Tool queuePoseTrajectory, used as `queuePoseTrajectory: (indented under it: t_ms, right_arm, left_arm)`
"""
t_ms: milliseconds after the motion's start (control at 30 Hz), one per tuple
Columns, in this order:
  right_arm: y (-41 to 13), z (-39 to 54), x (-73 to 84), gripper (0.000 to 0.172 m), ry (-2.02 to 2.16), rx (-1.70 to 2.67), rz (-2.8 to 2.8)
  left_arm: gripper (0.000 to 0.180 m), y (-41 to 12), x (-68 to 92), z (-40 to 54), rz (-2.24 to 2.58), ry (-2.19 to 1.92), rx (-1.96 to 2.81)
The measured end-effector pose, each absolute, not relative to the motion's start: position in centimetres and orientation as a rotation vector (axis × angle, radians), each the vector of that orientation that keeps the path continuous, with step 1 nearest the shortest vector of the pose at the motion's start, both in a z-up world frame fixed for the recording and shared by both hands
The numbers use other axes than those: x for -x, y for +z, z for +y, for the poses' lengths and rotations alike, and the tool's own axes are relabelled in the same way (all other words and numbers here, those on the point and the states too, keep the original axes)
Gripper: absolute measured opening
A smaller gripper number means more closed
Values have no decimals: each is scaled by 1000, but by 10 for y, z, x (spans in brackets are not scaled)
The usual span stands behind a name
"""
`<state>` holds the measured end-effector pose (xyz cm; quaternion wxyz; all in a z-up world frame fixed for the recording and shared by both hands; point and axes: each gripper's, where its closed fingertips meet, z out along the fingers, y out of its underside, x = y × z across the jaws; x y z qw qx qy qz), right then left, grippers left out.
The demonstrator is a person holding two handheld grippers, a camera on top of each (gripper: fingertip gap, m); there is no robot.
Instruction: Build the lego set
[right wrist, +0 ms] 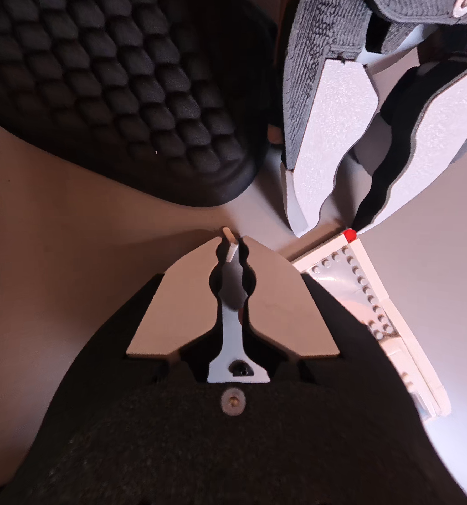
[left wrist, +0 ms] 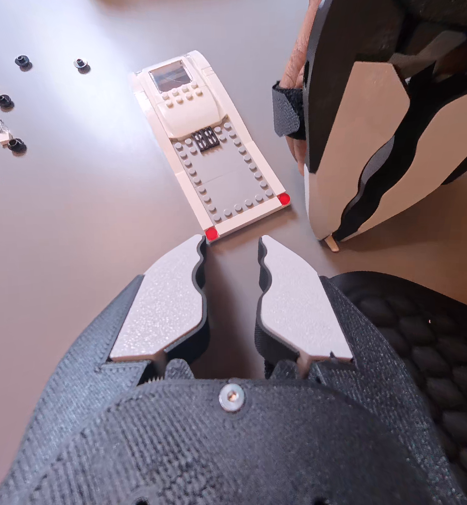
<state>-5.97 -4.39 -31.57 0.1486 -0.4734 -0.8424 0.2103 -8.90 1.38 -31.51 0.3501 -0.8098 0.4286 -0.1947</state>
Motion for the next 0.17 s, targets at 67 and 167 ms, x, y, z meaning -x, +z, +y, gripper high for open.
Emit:
queuePoseTrajectory:
  t_ms: [67,167]
  right_arm:
    - [-316,-45,59,6,616,1366,-2420]
    - [-316,-44,58,5,619,1372,-2417]
  left_arm:
    - [36,-315,88,13,1113,-507,2096]
    - [35,-315,86,13,1111,-522,2094]
